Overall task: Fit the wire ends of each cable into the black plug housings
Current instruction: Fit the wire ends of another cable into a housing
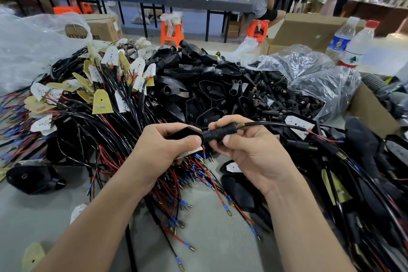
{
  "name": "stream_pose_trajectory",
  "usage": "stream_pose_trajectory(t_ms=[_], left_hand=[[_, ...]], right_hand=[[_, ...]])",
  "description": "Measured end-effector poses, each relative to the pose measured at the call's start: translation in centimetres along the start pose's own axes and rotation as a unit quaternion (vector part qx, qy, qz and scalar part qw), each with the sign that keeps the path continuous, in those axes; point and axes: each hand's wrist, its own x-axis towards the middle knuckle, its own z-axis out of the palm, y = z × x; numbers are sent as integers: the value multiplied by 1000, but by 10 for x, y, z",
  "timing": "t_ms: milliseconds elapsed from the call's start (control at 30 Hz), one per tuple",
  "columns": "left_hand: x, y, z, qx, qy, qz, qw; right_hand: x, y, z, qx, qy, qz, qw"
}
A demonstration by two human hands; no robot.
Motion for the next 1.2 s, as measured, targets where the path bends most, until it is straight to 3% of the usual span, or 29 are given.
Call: stream_pose_trajectory(t_ms=[167,267,433,700,900,1200], left_hand=[[-2,4,-5,-14,-47,-27,998],[-3,4,0,-48,-56,-48,996],[-7,10,9,-144,-78,-82,983],[-5,5,5,-70,-49,-69,994],[-6,5,2,-76,-109,-49,990],[-2,2,5,-88,-36,-27,995]], right_hand=[[-2,-4,2,-38,-25,2,999],[-2,-8,6,12,-58,19,998],[0,-4,11,97,-36,-7,995],[-2,-6,1,-59,-25,8,998],[-1,-2,5,-79,-37,3,996],[0,3,12,-119,-19,9,993]])
